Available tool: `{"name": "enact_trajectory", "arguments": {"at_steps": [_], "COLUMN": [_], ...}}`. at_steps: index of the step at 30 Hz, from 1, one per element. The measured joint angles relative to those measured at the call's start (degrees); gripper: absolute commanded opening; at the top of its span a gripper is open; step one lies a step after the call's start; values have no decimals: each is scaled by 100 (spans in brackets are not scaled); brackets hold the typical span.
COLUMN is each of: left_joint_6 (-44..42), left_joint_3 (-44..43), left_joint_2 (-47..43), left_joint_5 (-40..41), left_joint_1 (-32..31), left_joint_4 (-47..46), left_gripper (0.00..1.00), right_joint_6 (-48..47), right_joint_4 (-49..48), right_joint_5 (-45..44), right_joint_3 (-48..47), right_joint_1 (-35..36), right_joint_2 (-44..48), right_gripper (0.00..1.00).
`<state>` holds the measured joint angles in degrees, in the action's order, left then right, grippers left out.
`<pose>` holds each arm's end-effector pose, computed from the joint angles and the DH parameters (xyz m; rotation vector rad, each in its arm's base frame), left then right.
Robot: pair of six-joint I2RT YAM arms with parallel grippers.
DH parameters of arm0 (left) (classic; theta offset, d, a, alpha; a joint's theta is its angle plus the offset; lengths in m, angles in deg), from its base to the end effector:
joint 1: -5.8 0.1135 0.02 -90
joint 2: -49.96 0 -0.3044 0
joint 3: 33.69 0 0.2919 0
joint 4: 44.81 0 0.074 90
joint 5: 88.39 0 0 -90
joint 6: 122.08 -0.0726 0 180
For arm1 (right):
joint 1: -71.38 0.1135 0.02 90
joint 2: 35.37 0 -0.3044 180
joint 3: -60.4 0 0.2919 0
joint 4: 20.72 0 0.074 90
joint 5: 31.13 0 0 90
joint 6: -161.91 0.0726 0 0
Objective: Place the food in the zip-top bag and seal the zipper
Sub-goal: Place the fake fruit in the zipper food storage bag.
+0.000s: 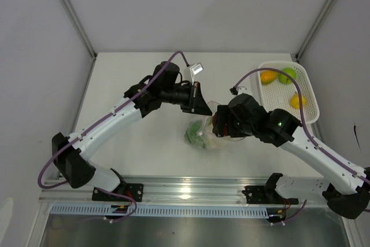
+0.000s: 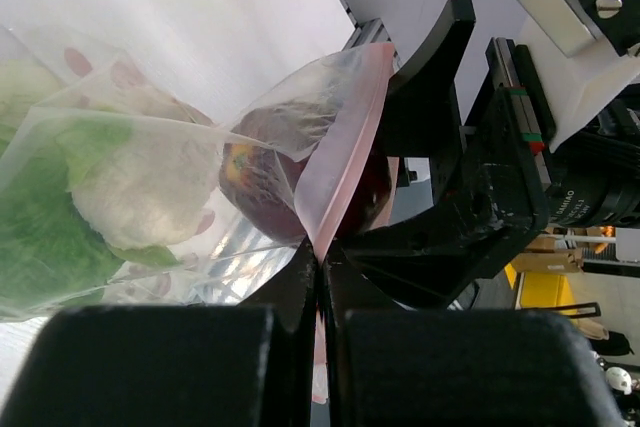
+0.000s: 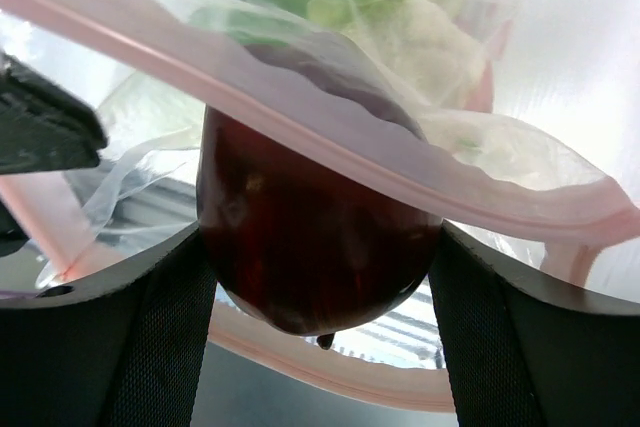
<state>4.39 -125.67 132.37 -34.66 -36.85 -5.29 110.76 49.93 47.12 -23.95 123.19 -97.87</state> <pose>0.2522 -0.2907 0.3976 0.5602 2.2794 -1.4312 0.1637 0.1842 0.3830 -0.1827 2.4494 0.4785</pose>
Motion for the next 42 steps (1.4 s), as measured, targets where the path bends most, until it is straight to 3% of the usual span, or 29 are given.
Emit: {"name": "enact_trajectory", "arguments": {"at_steps": [2,5,7,9,22,29,37,38,39,40,42], "left_joint_6": [0,0,0,0,2,0,0,2,2,2,2], "left_joint_3": [0,0,0,0,-2,-15,-15,-15,-15,-15,-15], "left_joint_2": [-7,-33,-48,-61,-72,-72,-72,-72,-72,-72,-72], "left_joint_5": [11,20,26,33,76,74,68,66,59,52,48], "left_joint_1": [-13,-33,-35,-35,-48,-48,-48,-50,-50,-50,-52], "left_joint_4": [0,2,4,7,26,59,57,57,57,57,57], "left_gripper": [0,1,1,1,0,1,1,1,1,0,1], "right_joint_6": [-20,-103,-149,-212,-437,-151,240,260,260,282,280], "right_joint_4": [68,133,142,155,420,826,660,595,520,413,181], "right_joint_5": [-116,-210,-236,-236,212,142,328,352,365,380,420], "right_joint_3": [-31,-114,-136,-136,-717,-896,289,409,498,584,734], "right_joint_1": [-11,-94,-201,-328,-599,-625,-647,-658,-664,-684,-748], "right_joint_2": [-28,-28,2,70,649,1550,1740,1655,1572,1480,1274], "right_gripper": [57,71,91,99,99,85,71,63,62,49,32]}}
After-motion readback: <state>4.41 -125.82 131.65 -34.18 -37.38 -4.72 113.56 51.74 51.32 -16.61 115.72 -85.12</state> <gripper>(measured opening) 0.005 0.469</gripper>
